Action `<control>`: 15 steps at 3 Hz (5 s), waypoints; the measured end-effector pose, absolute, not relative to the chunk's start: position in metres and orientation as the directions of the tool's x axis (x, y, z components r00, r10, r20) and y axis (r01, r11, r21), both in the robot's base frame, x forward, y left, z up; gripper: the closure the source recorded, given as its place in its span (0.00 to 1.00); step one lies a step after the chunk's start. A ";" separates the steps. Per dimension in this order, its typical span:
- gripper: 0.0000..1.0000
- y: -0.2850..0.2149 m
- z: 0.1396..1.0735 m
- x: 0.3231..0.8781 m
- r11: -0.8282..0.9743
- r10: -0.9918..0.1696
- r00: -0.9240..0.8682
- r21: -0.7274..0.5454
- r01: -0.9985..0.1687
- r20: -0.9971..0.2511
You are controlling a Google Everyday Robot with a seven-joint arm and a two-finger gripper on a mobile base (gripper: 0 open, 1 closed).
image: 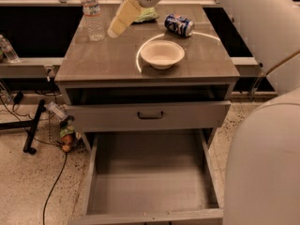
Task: Place water bottle into middle drawer
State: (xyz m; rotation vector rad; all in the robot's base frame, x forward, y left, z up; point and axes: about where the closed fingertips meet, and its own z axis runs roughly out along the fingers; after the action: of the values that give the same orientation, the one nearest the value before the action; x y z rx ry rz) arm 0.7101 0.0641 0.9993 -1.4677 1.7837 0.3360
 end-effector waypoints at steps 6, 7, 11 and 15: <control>0.00 0.159 0.921 0.898 0.598 -0.355 -0.161 -0.091 -0.796 -0.921; 0.00 0.174 0.913 0.910 0.600 -0.331 -0.155 -0.081 -0.796 -0.931; 0.70 0.202 0.938 0.916 0.559 -0.200 -0.113 -0.019 -0.829 -0.973; 1.00 0.056 1.076 0.824 0.585 -0.003 0.054 -0.045 -0.810 -0.999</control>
Offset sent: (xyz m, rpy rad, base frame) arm 0.1360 0.0293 -0.0326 0.2453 -0.1286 -0.2126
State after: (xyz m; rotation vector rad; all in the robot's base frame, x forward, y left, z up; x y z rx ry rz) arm 0.8238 0.0560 1.0755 -0.7542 1.3943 0.7111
